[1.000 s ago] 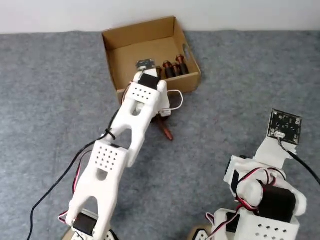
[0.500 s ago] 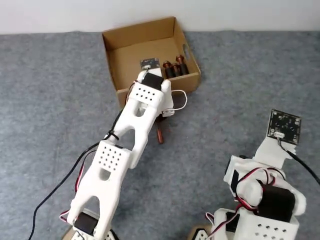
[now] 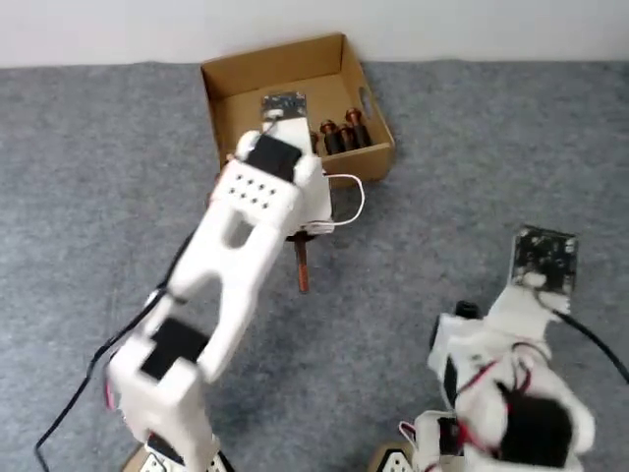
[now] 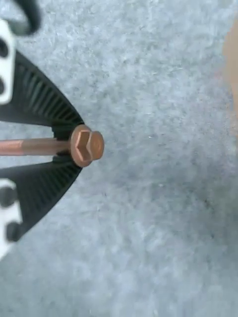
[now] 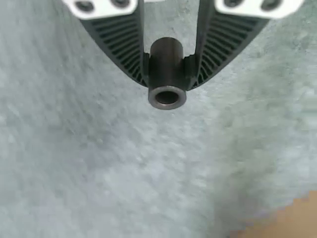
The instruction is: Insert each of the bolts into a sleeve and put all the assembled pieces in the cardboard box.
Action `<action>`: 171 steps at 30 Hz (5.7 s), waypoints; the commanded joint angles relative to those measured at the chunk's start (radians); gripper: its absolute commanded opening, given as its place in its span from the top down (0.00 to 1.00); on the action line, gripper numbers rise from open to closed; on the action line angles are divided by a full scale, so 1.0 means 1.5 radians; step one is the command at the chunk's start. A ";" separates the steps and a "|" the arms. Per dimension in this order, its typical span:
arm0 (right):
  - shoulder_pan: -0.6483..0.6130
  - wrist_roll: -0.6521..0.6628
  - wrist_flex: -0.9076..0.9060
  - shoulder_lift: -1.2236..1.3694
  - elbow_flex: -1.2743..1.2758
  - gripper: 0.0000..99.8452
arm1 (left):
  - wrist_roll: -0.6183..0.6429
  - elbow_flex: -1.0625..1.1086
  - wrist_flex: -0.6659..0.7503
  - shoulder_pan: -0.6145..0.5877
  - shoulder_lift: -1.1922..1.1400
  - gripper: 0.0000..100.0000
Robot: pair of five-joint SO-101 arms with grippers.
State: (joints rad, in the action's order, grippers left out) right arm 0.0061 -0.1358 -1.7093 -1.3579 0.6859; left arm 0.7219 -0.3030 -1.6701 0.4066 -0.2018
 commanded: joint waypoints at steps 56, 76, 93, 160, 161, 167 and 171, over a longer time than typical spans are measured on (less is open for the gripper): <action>-0.422 0.313 0.380 -0.169 0.139 0.99 | -0.019 0.779 0.667 0.143 1.046 1.00; -0.420 0.313 0.377 -0.169 0.140 0.99 | -0.107 0.864 0.604 0.245 1.052 1.00; -0.417 0.312 0.376 -0.174 0.143 0.99 | -0.168 0.853 0.485 0.275 1.052 0.78; -0.216 0.110 0.523 1.139 -0.874 0.99 | -0.329 1.329 0.762 -0.252 1.047 1.00; -0.218 0.110 0.538 1.170 -0.899 0.99 | -0.318 1.329 0.754 -0.257 1.047 1.00; -0.227 0.110 0.603 1.336 -1.033 0.99 | -0.276 1.329 0.705 -0.262 1.052 0.99; -0.244 0.111 0.598 1.437 -1.103 0.99 | -0.276 1.329 0.705 -0.262 1.052 0.99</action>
State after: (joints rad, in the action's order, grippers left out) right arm -0.3391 0.0176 -0.8316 0.7534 -0.8500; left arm 0.2969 1.6962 -0.6099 0.0184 1.3648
